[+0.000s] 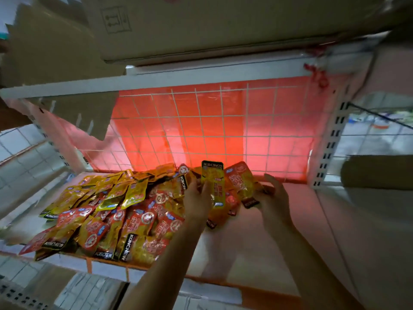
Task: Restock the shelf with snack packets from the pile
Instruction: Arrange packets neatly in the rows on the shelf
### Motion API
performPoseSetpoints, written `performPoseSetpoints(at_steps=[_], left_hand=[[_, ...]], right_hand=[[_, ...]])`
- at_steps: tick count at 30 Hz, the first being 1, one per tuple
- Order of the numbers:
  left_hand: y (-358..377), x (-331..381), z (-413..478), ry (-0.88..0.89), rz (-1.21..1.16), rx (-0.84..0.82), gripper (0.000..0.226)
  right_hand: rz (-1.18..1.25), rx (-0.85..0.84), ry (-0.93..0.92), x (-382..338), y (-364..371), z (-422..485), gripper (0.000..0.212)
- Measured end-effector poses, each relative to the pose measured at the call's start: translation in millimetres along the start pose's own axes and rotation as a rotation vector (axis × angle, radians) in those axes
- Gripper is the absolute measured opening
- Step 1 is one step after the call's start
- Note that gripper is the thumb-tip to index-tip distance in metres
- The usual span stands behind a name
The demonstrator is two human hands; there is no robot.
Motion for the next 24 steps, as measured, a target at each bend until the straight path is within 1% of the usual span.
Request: performPoseSetpoints(at_steps=[3,6,8,11,14,15,19,21,23,24], left_hand=[[47.1,-0.3,-14.4,-0.073,-0.115,-0.088,0.01],[97.8,9.9,-32.4,-0.127,-0.255,-0.198,0.014],[125.9,16.8,-43.9,-0.164,-0.284,-0.224,0.014],[165.2,27.1,-62.8,-0.206,-0.298,-0.258,0.014],[203.8,38.5,-86.1,-0.24,-0.295,-0.313,0.016],[213.7,42.1,-91.6,-0.241,-0.288,-0.314,0.016],[245.3,49.6,-110.3,-0.254,-0.208,-0.291,0.019],[259.3,49.4,-123.9,-0.291,-0.185,-0.289,0.019],[272.3,50.8,-138.5,-0.322,-0.176,-0.303,0.023],[278.2,52.9,-144.6,-0.322,-0.168,-0.317,0.028]], right_hand=[[0.042,-0.119,0.064,-3.8,-23.8,-1.9,0.058],[0.054,-0.159,0.084,-11.6,-51.2,-2.0,0.056],[0.001,-0.175,0.078,-16.8,-69.4,-1.0,0.055],[-0.1,-0.155,0.095,-23.4,-103.5,2.5,0.048],[-0.185,-0.033,0.087,-37.2,-151.3,9.8,0.022],[-0.206,0.018,0.084,-41.1,-168.6,12.7,0.017],[-0.346,0.202,0.023,-58.7,-234.7,21.5,0.011],[-0.474,0.288,-0.037,-69.4,-262.7,25.7,0.007],[-0.61,0.333,-0.079,-77.1,-283.9,33.6,0.003],[-0.665,0.335,-0.09,-79.7,-290.8,38.6,0.007]])
Point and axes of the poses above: each hand's wrist, its own z-axis towards the middle knuckle, its own y-axis out of the palm, x = y × z, the point moved 10 cm from there along z, towards the middle knuckle, and after that the axes turned 7 degrees about y, right-handed, at the moved point
